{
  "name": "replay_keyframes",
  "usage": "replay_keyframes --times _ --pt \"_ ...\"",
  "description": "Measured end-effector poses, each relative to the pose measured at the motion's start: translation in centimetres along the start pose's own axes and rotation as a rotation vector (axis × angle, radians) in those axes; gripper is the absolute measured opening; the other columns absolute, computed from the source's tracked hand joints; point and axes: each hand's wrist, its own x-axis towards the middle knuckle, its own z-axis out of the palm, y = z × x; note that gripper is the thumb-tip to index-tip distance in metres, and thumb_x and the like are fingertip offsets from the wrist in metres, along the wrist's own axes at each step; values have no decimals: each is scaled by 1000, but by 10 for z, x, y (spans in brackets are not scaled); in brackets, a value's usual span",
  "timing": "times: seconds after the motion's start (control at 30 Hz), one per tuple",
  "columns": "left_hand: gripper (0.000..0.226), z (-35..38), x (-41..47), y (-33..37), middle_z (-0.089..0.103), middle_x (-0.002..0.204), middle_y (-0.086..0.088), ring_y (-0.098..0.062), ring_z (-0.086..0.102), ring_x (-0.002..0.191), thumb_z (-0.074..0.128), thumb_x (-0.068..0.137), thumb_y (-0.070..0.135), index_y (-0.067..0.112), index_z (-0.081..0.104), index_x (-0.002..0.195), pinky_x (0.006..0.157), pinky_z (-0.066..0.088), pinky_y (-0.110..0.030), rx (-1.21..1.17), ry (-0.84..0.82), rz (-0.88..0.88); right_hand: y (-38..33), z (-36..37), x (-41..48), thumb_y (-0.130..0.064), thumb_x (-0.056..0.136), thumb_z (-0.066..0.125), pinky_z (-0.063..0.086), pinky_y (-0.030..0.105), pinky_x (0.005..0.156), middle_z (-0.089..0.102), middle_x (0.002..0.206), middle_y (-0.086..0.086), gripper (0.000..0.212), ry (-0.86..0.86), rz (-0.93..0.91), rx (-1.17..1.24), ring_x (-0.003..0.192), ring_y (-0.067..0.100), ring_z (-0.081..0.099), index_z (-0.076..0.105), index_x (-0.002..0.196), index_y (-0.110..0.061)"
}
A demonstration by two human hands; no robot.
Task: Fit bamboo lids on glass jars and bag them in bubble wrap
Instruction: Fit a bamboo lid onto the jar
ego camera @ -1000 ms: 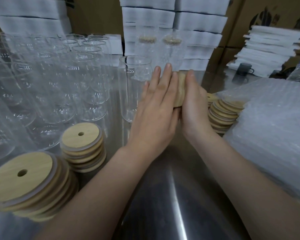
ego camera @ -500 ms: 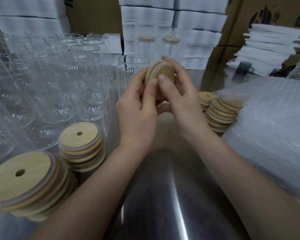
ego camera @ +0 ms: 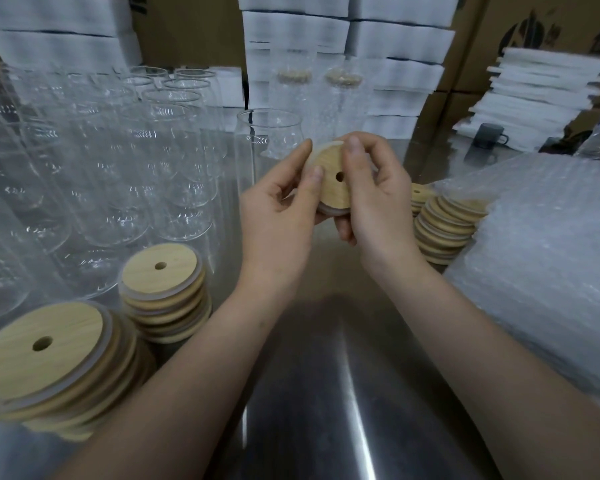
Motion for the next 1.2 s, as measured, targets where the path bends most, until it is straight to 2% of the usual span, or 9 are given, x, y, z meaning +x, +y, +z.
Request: replay_keyframes --times 0.1,0.2,0.3,0.43,0.67,0.8,0.93,1.03,1.2 --pt "56 3 -3 -1 66 101 15 6 66 89 55 93 -9 1 39 145 86 55 -20 44 -89 1 2 -2 3 -24 106 41 28 18 30 54 63 4 21 31 33 -9 33 11 41 59 101 -14" --pt "58 3 -2 -2 64 93 15 10 65 78 55 90 -14 0 39 144 70 49 -8 60 -102 17 2 -2 4 -25 108 34 29 19 30 58 62 2 27 -6 65 14 33 14 43 60 104 -18" --pt "44 0 0 2 66 85 6 4 63 69 55 92 -11 5 51 132 66 54 -16 49 -37 24 1 -4 2 -20 108 30 35 22 34 59 69 12 28 -120 72 82 36 17 47 57 117 -16" --pt "34 -4 2 7 68 98 -10 -15 64 86 58 95 0 1 57 129 89 56 -39 -1 59 1 -4 -6 -1 -9 107 31 48 31 43 58 86 27 34 -286 80 100 46 22 54 45 137 -14" --pt "27 -8 7 9 68 91 -8 -17 62 79 53 100 12 -1 64 120 63 56 -28 -65 167 -7 -8 -6 -4 7 94 54 56 38 54 62 103 5 57 -363 -30 -23 57 24 58 39 144 -17" --pt "29 -9 7 10 68 83 -8 -14 62 72 47 103 21 3 71 104 59 53 -26 44 233 71 -8 -5 -3 -1 98 54 57 38 52 64 97 4 46 -332 -16 12 53 27 63 44 139 -18" --pt "27 -11 6 7 63 96 -10 -3 57 80 46 102 26 20 72 96 77 49 -26 351 370 268 -7 -7 1 -12 102 48 54 32 46 71 88 13 29 -225 61 195 53 27 66 51 130 -19" --pt "24 -13 5 5 46 113 1 -3 51 105 52 95 19 19 62 117 97 44 -28 492 412 332 -5 -9 6 -21 104 44 51 28 45 73 89 9 21 -84 146 334 56 29 68 57 121 -21" --pt "81 -16 8 -9 30 148 -10 -25 28 140 70 81 21 14 27 150 117 21 -40 699 366 177 -1 -9 11 -44 104 37 50 26 49 72 97 10 30 66 360 498 72 29 73 58 118 -28"
